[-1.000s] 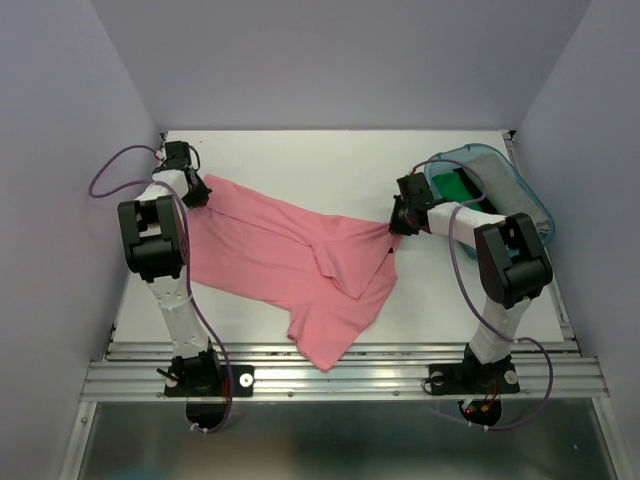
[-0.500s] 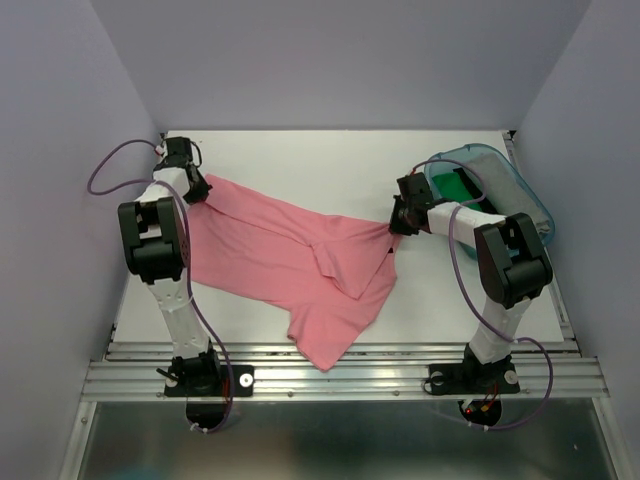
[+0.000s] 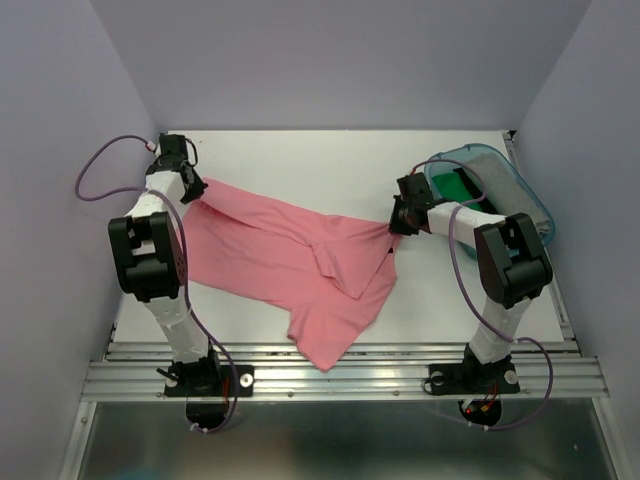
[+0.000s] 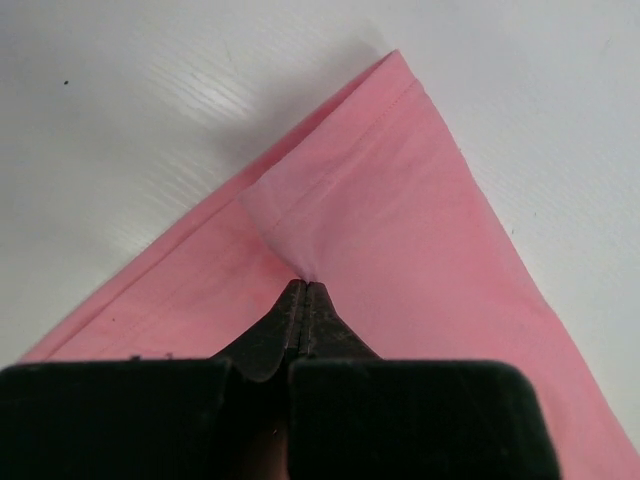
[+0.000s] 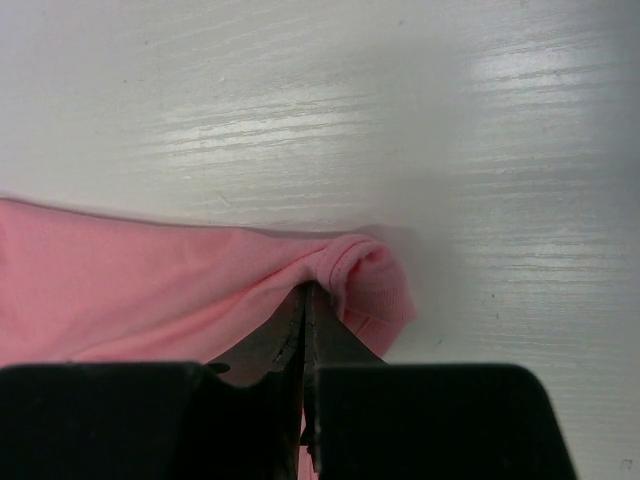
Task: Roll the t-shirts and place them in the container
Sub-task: Fold the T-shirt at the center of the board.
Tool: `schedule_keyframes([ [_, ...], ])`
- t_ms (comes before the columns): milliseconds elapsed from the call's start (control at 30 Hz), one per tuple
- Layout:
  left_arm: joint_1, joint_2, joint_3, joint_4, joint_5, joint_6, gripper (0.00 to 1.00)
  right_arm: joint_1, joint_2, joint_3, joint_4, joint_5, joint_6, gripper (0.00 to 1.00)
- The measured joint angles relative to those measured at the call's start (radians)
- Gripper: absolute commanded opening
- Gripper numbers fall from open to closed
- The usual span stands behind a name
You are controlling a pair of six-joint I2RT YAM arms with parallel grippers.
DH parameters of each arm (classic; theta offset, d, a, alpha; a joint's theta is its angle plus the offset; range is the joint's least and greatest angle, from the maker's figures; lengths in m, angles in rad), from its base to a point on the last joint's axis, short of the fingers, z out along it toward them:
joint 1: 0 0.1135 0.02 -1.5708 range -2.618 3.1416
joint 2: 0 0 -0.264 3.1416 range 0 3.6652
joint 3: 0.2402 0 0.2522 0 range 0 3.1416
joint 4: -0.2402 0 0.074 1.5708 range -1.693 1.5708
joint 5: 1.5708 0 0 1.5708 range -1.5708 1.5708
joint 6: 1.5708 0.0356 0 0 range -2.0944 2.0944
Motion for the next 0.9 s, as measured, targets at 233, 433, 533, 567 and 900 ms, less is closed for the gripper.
schedule_keyframes([
  [233,0.0,-0.023,-0.042,-0.013,-0.011,0.005,0.0,0.0,0.0,0.0,0.001,0.0,0.0,0.04],
  [433,0.0,-0.019,-0.059,-0.023,-0.052,0.009,0.05,0.0,0.002,0.0,0.006,-0.001,-0.006,0.01],
  [533,0.0,-0.004,-0.056,-0.025,-0.073,0.008,0.39,0.0,0.002,0.0,0.006,-0.013,-0.018,0.16],
  [567,0.0,0.009,-0.052,-0.032,-0.084,0.008,0.4,0.0,0.002,0.0,0.006,-0.016,-0.02,0.18],
  [900,-0.035,0.008,-0.027,-0.069,-0.143,0.012,0.41,0.004,-0.106,0.0,-0.05,-0.052,-0.039,0.52],
])
